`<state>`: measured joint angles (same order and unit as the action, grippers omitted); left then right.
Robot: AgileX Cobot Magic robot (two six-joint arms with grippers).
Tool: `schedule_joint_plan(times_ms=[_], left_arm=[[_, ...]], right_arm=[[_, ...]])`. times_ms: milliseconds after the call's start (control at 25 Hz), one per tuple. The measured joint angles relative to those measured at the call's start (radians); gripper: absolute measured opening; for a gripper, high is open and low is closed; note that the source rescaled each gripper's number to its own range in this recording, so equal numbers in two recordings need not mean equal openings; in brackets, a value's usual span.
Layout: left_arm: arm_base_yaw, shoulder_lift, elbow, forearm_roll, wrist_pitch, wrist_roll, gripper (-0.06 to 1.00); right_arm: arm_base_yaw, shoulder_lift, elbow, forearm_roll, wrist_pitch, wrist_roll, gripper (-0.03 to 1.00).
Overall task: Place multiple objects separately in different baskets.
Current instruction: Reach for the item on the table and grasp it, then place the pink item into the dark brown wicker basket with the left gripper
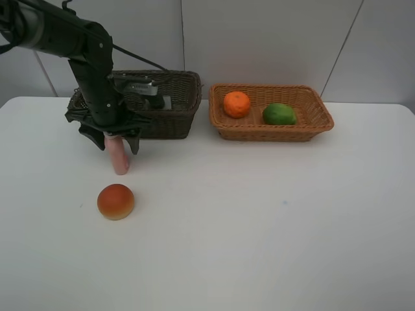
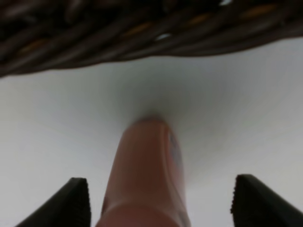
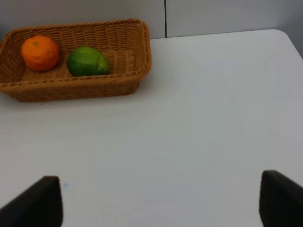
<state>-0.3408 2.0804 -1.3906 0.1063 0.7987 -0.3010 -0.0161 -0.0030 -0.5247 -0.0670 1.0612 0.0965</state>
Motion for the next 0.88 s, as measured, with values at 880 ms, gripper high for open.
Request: schedule_joint_plan(times_ms=[880], left_arm=[[0.0,0.0,0.0,0.003,0.027,0.001,0.43]], right_arm=[[0.0,0.0,0.0,0.0,0.0,0.0,0.84]])
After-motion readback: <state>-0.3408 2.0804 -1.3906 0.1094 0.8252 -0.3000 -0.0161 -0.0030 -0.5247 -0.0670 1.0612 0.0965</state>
